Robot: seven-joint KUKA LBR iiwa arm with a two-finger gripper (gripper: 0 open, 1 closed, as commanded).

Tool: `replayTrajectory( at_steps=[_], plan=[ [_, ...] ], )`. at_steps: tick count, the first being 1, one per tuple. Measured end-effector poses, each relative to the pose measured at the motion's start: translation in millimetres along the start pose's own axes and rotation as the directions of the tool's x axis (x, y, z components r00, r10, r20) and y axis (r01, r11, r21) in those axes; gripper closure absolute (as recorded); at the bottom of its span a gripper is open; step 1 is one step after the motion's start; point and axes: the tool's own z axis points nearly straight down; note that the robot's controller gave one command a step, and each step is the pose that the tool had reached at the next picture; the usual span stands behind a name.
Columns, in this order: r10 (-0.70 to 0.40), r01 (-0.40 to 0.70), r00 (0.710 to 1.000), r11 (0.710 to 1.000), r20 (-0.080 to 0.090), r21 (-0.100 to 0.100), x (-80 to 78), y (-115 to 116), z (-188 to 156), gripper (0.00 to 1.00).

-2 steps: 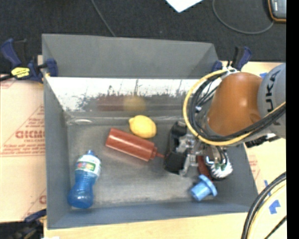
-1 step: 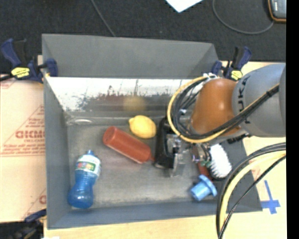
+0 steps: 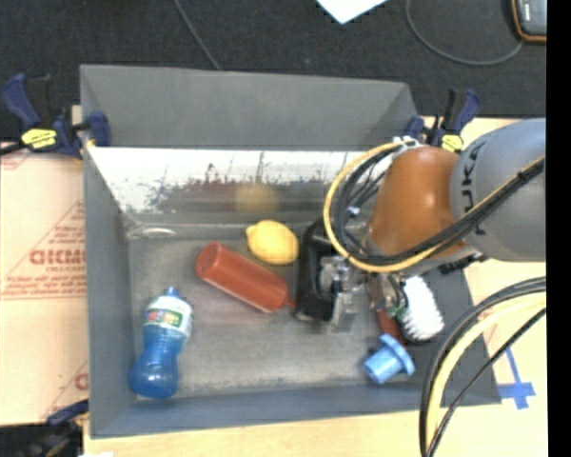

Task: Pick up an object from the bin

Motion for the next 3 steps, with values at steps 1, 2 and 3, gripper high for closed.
replayTrajectory(
  at_steps=[1,2,3],
  plan=[
    [-0.001,0.001,1.0,1.0,0.016,0.005,-8.7,75,17,1.0],
    [-0.008,0.008,1.0,1.0,0.014,0.003,-9.5,72,16,1.0],
    [-0.245,0.245,0.969,0.969,0.019,0.01,-5.3,10,-8,1.0]
  ],
)
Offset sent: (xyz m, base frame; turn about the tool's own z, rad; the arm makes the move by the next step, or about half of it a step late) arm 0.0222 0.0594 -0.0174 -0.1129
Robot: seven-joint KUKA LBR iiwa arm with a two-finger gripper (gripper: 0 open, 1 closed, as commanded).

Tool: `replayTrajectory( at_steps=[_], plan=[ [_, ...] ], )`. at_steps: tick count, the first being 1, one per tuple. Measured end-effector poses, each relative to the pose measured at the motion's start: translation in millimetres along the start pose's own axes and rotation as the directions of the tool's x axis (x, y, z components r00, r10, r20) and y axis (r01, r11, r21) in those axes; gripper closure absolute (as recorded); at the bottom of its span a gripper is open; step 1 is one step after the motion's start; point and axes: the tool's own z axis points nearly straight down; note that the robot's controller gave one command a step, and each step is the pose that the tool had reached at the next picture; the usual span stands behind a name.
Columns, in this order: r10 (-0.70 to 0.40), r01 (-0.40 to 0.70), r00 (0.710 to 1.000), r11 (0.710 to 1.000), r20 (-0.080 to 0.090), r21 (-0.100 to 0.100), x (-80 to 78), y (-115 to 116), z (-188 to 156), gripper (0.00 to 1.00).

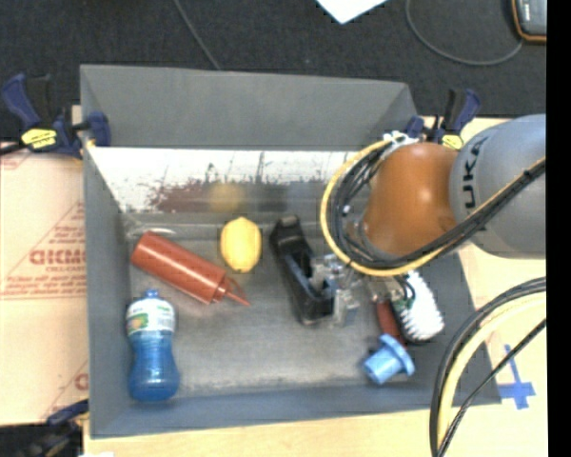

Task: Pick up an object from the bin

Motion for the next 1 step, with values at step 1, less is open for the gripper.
replayTrajectory(
  at_steps=[1],
  plan=[
    [0.046,-0.046,0.999,0.999,-0.015,-0.008,13.0,36.1,-79.1,1.0]
  ],
)
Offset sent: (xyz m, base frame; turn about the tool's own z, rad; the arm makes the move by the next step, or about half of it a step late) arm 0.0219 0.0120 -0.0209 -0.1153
